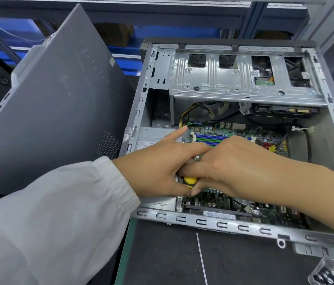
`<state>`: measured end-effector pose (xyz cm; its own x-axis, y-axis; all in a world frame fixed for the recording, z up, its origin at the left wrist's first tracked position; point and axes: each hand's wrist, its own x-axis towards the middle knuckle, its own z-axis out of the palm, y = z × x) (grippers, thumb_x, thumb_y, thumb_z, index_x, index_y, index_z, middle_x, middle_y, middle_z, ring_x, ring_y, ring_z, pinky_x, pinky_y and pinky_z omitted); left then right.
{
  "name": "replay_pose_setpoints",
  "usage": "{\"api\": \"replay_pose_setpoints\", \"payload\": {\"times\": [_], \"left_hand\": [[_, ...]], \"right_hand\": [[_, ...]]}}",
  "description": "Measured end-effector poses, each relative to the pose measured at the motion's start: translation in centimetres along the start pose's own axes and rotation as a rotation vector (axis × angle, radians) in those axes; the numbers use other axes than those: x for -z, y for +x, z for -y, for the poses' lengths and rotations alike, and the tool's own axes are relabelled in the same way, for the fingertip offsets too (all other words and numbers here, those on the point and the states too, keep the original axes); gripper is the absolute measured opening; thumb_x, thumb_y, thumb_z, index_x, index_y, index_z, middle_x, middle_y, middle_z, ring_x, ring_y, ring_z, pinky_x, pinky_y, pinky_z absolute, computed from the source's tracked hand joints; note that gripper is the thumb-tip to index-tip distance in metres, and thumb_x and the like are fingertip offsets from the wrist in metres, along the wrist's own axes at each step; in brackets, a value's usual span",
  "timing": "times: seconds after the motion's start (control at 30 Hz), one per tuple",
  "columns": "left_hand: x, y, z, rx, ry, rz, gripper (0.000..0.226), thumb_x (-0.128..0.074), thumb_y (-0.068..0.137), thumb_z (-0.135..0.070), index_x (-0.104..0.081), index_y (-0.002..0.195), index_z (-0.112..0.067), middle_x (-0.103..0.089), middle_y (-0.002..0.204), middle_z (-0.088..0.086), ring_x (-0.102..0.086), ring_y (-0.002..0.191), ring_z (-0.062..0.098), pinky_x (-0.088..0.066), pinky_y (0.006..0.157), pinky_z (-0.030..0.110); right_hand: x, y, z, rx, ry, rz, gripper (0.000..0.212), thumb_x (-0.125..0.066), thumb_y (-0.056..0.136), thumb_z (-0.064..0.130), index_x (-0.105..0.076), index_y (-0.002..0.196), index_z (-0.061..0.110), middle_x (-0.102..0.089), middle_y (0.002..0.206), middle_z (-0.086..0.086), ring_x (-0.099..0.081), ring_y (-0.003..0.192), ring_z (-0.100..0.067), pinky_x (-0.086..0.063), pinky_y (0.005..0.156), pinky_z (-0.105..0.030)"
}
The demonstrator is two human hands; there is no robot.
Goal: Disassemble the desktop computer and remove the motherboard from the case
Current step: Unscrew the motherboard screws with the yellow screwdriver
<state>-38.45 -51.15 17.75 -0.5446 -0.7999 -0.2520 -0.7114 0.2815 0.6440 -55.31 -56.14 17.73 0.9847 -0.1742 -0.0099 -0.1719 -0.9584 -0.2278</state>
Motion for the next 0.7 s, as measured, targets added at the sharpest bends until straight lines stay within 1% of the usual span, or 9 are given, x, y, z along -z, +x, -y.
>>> {"api": "replay_pose_setpoints", "payload": {"times": [0.07,0.13,0.2,0.27,0.37,0.43,0.5,0.6,0.7], "left_hand": [[0.0,0.0,-0.2,0.007,0.058,-0.006,0.042,-0.069,0.081,-0.013,-0.035,0.09,-0.037,-0.062,0.066,-0.012,-0.054,0.067,-0.002,0.001,0.12,0.032],[0.2,-0.3,-0.3,0.016,0.073,-0.001,0.04,-0.068,0.082,-0.017,-0.038,0.098,-0.038,-0.065,0.077,-0.014,-0.054,0.077,-0.008,0.003,0.12,0.035],[0.9,-0.8,-0.1,0.035,0.046,0.03,0.048,-0.068,0.081,-0.02,-0.044,0.12,-0.036,-0.065,0.094,-0.019,-0.052,0.099,-0.012,0.007,0.119,0.037],[1.7,-1.3,0.1,0.034,0.03,0.07,0.061,-0.07,0.081,-0.023,-0.04,0.134,-0.033,-0.066,0.103,-0.023,-0.047,0.111,-0.015,0.008,0.119,0.036],[1.9,-1.3,-0.1,0.009,-0.014,0.105,0.065,-0.074,0.081,-0.029,-0.04,0.136,-0.03,-0.069,0.1,-0.024,-0.047,0.107,-0.022,0.005,0.12,0.035],[1.6,-1.1,-0.2,0.005,-0.022,0.061,0.062,-0.074,0.081,-0.028,-0.043,0.134,-0.028,-0.07,0.099,-0.023,-0.049,0.106,-0.021,-0.003,0.12,0.034],[1.4,-1.1,-0.1,0.008,0.001,0.02,0.061,-0.075,0.08,-0.03,-0.045,0.133,-0.027,-0.071,0.096,-0.022,-0.05,0.109,-0.017,-0.006,0.119,0.031],[1.4,-1.4,0.1,0.001,0.041,0.0,0.062,-0.075,0.079,-0.034,-0.044,0.133,-0.028,-0.069,0.088,-0.026,-0.049,0.112,-0.014,-0.005,0.118,0.029],[1.1,-1.6,0.0,-0.006,0.049,-0.018,0.059,-0.074,0.079,-0.035,-0.045,0.13,-0.028,-0.066,0.082,-0.025,-0.048,0.107,-0.014,-0.004,0.117,0.024]], "right_hand": [[-0.1,0.0,-0.1,0.018,-0.03,-0.022,0.014,-0.065,0.083,0.036,-0.07,0.086,0.023,-0.062,0.057,0.006,-0.057,0.048,-0.021,-0.03,0.041,-0.022],[-0.3,-0.1,-0.1,0.04,-0.055,-0.018,0.01,-0.065,0.084,0.032,-0.069,0.089,0.023,-0.061,0.058,0.005,-0.055,0.047,-0.022,-0.031,0.04,-0.022],[-0.6,-0.3,-0.1,0.059,-0.054,-0.017,0.011,-0.064,0.085,0.026,-0.067,0.095,0.024,-0.063,0.062,0.006,-0.057,0.05,-0.022,-0.036,0.039,-0.024],[-0.7,-0.5,0.0,0.078,0.024,-0.035,0.016,-0.063,0.084,0.02,-0.068,0.099,0.024,-0.066,0.066,0.008,-0.059,0.051,-0.021,-0.041,0.037,-0.027],[-0.7,-0.6,-0.2,0.09,0.113,-0.038,0.018,-0.063,0.084,0.02,-0.068,0.1,0.028,-0.065,0.063,0.009,-0.055,0.049,-0.019,-0.039,0.037,-0.028],[-0.6,-0.6,-0.5,0.057,0.146,-0.03,0.017,-0.059,0.088,0.028,-0.068,0.103,0.032,-0.065,0.063,0.008,-0.055,0.05,-0.019,-0.036,0.041,-0.026],[-0.7,-0.6,-0.6,-0.012,0.21,-0.013,0.019,-0.062,0.088,0.037,-0.067,0.106,0.036,-0.066,0.063,0.007,-0.055,0.052,-0.016,-0.033,0.046,-0.024],[-1.1,-0.5,-0.4,-0.049,0.28,-0.059,0.02,-0.072,0.08,0.037,-0.07,0.099,0.031,-0.062,0.056,0.006,-0.049,0.046,-0.013,-0.029,0.048,-0.021],[-1.3,-0.7,0.2,-0.065,0.293,-0.055,0.019,-0.074,0.078,0.035,-0.07,0.096,0.03,-0.058,0.054,0.008,-0.038,0.045,-0.007,-0.025,0.046,-0.02]]}}
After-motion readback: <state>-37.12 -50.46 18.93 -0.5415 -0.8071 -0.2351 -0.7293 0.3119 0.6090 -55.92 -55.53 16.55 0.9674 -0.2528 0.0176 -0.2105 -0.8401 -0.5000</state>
